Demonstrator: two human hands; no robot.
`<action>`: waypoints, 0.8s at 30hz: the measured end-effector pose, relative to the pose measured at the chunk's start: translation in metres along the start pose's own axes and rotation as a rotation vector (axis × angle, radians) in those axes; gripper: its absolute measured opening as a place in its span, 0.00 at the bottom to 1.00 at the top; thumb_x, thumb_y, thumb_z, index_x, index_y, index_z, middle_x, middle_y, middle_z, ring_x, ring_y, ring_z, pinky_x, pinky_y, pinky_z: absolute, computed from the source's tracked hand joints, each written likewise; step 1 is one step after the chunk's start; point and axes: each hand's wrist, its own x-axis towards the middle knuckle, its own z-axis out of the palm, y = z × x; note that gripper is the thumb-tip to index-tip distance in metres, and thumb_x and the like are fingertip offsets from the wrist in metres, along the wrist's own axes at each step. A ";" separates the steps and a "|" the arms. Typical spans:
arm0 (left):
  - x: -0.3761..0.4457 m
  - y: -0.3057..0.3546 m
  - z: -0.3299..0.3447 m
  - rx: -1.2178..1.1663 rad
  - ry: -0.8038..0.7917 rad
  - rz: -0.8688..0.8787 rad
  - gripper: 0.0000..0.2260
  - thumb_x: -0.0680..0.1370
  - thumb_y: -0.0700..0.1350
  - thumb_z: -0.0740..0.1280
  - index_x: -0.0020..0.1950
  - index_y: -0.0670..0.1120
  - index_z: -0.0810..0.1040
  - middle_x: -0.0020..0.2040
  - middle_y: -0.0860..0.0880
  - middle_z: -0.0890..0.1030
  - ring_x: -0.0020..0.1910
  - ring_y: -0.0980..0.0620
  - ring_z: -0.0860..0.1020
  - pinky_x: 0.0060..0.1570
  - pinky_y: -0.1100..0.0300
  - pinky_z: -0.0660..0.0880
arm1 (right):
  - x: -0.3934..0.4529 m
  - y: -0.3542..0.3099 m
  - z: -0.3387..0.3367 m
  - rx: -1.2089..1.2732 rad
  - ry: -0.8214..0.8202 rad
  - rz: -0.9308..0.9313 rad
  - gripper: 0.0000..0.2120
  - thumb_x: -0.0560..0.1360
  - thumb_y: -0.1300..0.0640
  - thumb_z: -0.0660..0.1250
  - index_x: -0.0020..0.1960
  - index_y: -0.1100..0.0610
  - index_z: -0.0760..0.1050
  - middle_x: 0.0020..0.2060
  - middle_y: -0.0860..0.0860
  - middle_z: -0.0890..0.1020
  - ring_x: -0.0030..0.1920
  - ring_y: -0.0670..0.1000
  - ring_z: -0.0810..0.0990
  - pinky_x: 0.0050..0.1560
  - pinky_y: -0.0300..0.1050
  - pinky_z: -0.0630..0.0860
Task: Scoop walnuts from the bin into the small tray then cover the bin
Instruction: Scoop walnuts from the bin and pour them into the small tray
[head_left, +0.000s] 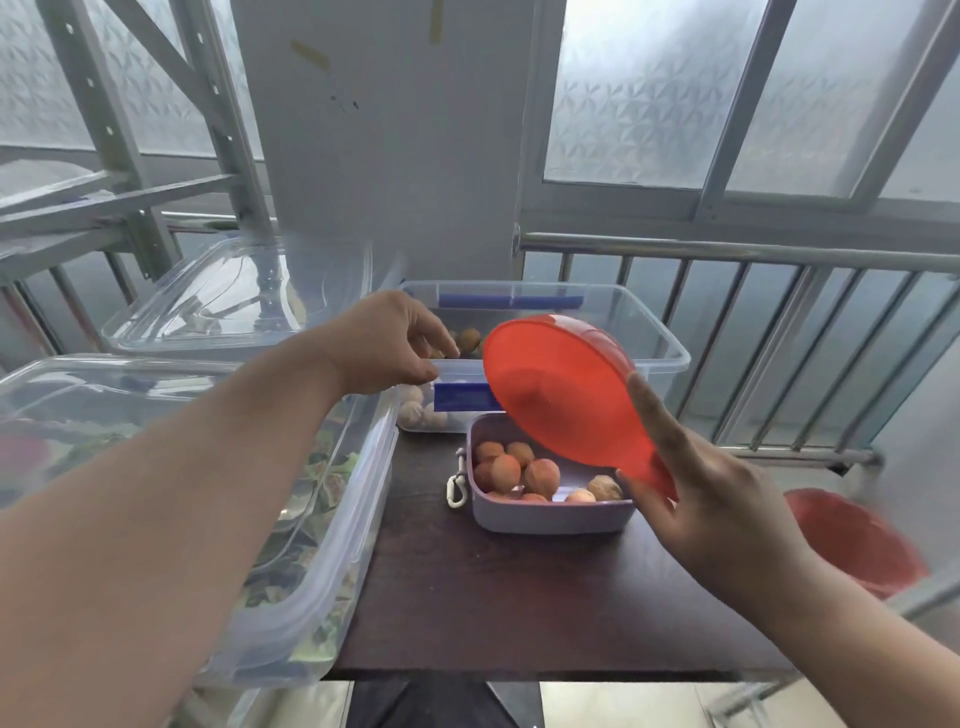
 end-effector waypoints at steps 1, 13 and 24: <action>0.000 0.001 0.000 0.002 0.004 -0.004 0.13 0.72 0.38 0.78 0.52 0.53 0.91 0.45 0.46 0.87 0.45 0.45 0.85 0.53 0.48 0.84 | 0.001 0.001 0.000 0.042 0.006 0.035 0.57 0.69 0.60 0.83 0.86 0.45 0.51 0.41 0.55 0.82 0.29 0.57 0.78 0.28 0.50 0.75; -0.002 0.002 -0.002 -0.010 0.014 -0.035 0.09 0.74 0.38 0.77 0.51 0.50 0.92 0.46 0.54 0.90 0.45 0.57 0.87 0.43 0.73 0.77 | 0.120 0.039 -0.003 0.244 -0.082 0.460 0.55 0.78 0.56 0.75 0.82 0.29 0.37 0.57 0.55 0.77 0.52 0.59 0.80 0.58 0.53 0.74; 0.001 0.001 -0.002 -0.018 0.025 -0.047 0.09 0.73 0.40 0.78 0.49 0.52 0.92 0.44 0.55 0.90 0.43 0.58 0.86 0.46 0.68 0.81 | 0.192 0.074 0.014 -0.520 -0.602 0.371 0.54 0.79 0.67 0.62 0.79 0.28 0.29 0.50 0.54 0.74 0.44 0.59 0.78 0.38 0.51 0.75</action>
